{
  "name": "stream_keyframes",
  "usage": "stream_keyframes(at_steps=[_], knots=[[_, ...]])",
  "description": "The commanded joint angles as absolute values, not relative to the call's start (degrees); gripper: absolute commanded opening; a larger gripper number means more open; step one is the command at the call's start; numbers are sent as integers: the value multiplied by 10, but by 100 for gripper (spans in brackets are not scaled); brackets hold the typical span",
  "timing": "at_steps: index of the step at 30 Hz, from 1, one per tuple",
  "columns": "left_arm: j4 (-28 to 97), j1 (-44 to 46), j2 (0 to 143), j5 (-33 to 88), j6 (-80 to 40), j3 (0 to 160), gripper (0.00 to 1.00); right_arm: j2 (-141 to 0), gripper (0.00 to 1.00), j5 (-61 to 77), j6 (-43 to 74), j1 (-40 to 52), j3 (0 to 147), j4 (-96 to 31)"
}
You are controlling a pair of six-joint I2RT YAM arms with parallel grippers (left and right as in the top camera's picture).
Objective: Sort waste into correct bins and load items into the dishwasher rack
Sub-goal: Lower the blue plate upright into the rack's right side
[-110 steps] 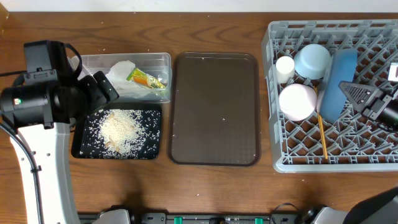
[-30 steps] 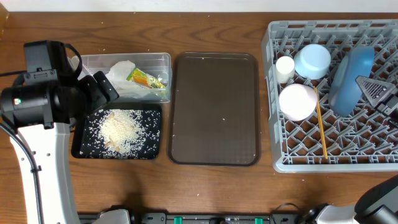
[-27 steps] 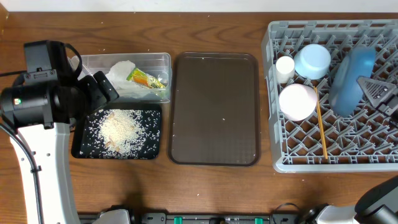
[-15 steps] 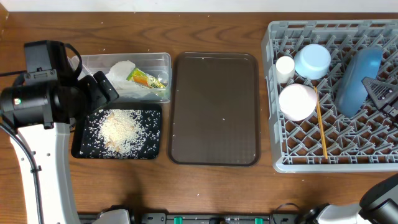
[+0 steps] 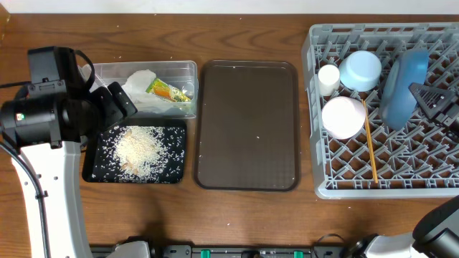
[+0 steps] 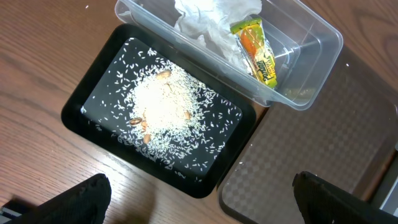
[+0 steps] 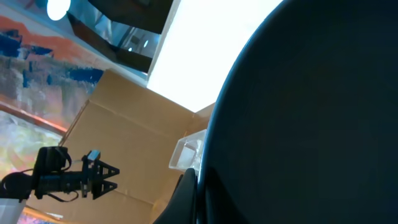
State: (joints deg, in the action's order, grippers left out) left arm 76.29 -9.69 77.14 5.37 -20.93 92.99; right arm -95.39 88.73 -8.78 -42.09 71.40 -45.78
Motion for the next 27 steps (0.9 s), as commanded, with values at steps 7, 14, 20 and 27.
stream_keyframes(at_steps=[7,14,20,27], knots=[[764,-100,775,44,-206,931,96,-965,1,894,-66,-406,711,-461],[764,-100,775,44,-206,931,96,-965,1,894,-74,-398,711,-461],[764,-100,775,44,-206,931,96,-965,1,894,-83,-427,711,-484],[764,-100,775,44,-206,931,96,-965,1,894,-104,-480,711,-555]])
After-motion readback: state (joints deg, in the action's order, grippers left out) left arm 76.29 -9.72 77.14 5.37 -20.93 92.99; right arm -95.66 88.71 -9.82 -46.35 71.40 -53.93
